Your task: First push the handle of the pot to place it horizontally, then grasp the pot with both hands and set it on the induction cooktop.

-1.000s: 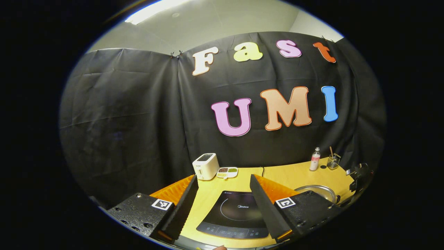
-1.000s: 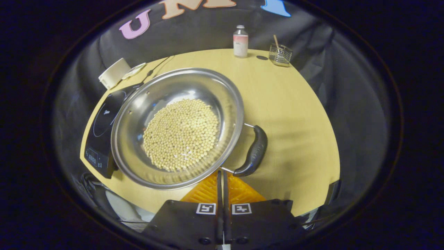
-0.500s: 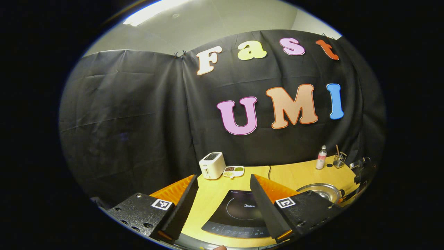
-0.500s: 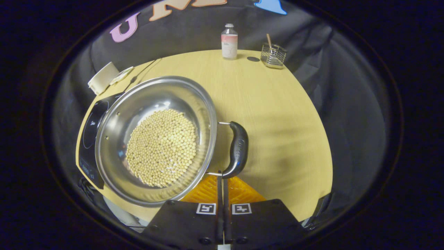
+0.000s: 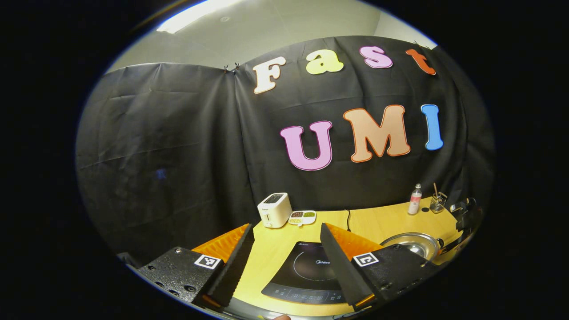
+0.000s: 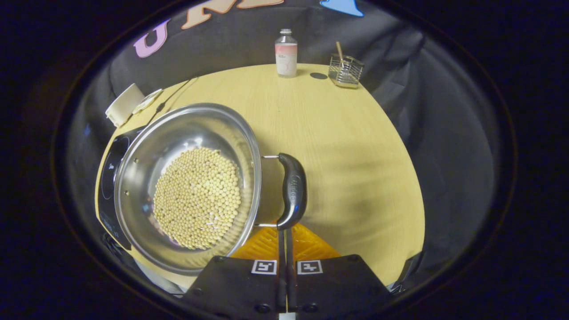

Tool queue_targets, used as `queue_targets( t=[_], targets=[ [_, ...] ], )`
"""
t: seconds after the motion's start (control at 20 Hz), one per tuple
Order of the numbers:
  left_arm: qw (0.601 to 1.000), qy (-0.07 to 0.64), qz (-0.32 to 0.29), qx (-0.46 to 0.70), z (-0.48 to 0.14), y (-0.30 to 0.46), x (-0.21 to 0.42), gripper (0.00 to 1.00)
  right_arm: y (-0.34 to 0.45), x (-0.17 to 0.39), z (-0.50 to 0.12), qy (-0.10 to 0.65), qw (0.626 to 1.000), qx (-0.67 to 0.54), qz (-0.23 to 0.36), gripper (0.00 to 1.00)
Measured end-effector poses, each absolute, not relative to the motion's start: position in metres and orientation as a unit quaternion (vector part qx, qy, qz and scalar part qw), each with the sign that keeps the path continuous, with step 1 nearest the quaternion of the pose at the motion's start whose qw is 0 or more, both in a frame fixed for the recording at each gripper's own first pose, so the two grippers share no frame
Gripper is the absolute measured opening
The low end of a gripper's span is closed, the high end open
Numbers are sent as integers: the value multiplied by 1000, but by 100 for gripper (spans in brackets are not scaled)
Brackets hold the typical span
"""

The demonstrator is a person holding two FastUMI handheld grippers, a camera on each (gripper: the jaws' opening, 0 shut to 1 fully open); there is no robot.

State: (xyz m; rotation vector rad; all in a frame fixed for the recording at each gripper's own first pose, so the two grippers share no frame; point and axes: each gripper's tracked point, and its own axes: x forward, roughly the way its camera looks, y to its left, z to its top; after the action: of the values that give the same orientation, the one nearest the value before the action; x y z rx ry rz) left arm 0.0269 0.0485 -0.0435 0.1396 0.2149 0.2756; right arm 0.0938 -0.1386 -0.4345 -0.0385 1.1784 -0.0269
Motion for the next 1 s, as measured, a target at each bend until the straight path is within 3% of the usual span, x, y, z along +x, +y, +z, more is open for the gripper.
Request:
queue_targets(
  t=[0.5,0.65,0.7,1.0],
  targets=[
    [991,122,55,31,-68,32,48,93,-142,55,-380,526,848,12,-56,3],
    [990,141,19,9,-88,25,54,96,-137,43,-357,511,856,14,-73,3],
    [989,151,9,5,-95,23,56,93,-133,41,-349,506,859,19,-77,3],
    [978,197,-55,-48,-131,-6,63,95,-117,28,-305,470,874,50,-108,3]
  ],
)
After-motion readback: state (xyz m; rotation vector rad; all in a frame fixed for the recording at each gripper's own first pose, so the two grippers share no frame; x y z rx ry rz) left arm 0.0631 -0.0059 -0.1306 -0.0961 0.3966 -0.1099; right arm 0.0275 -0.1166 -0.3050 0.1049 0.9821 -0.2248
